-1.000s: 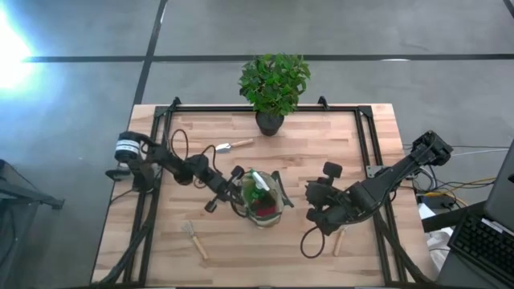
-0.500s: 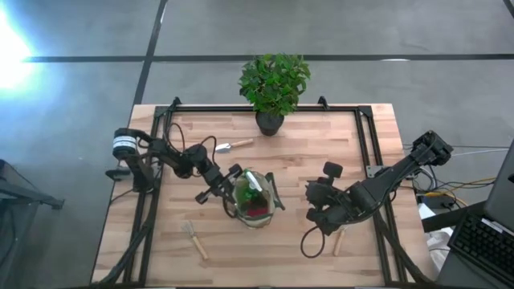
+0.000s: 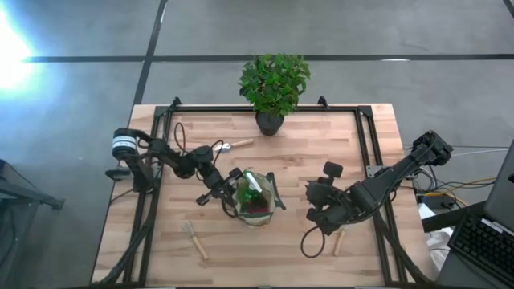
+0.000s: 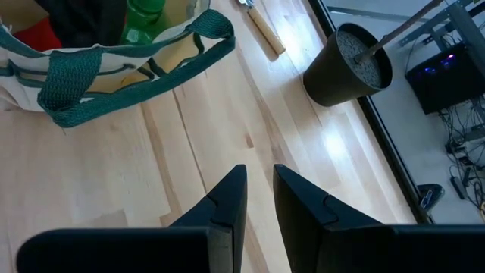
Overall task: Pick & Place Garden tools in Gardening bag
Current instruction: Put the bottom left brown trowel into the green gardening bag
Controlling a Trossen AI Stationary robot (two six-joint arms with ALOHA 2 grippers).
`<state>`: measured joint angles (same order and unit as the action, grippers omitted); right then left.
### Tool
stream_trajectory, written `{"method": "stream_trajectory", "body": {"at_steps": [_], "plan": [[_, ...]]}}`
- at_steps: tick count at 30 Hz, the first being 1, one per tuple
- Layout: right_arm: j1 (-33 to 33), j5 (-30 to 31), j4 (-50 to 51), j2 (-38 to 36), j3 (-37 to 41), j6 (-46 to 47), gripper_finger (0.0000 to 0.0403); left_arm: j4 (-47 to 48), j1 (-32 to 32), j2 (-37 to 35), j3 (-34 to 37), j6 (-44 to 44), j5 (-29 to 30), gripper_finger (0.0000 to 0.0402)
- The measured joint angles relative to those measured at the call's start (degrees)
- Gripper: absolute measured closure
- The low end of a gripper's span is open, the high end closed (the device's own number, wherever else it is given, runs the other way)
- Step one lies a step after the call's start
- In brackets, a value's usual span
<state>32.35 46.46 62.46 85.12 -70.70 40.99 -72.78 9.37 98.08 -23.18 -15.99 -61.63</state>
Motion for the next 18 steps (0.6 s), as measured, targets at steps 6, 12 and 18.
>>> {"method": "stream_trajectory", "body": {"at_steps": [6, 12, 18], "plan": [[0.0, 0.0, 0.0, 0.0, 0.0, 0.2, 0.0344, 0.3, 0.0, 0.0, 0.0, 1.5, 0.1, 0.0399], [0.0, 0.0, 0.1, 0.0, 0.0, 0.2, 0.0344, 0.3, 0.0, 0.0, 0.0, 4.1, 0.1, 0.0387], [0.0, 0.0, 0.2, 0.0, 0.0, 0.4, 0.0344, -0.4, 0.0, 0.0, -1.2, 9.6, 0.4, 0.0383]]}}
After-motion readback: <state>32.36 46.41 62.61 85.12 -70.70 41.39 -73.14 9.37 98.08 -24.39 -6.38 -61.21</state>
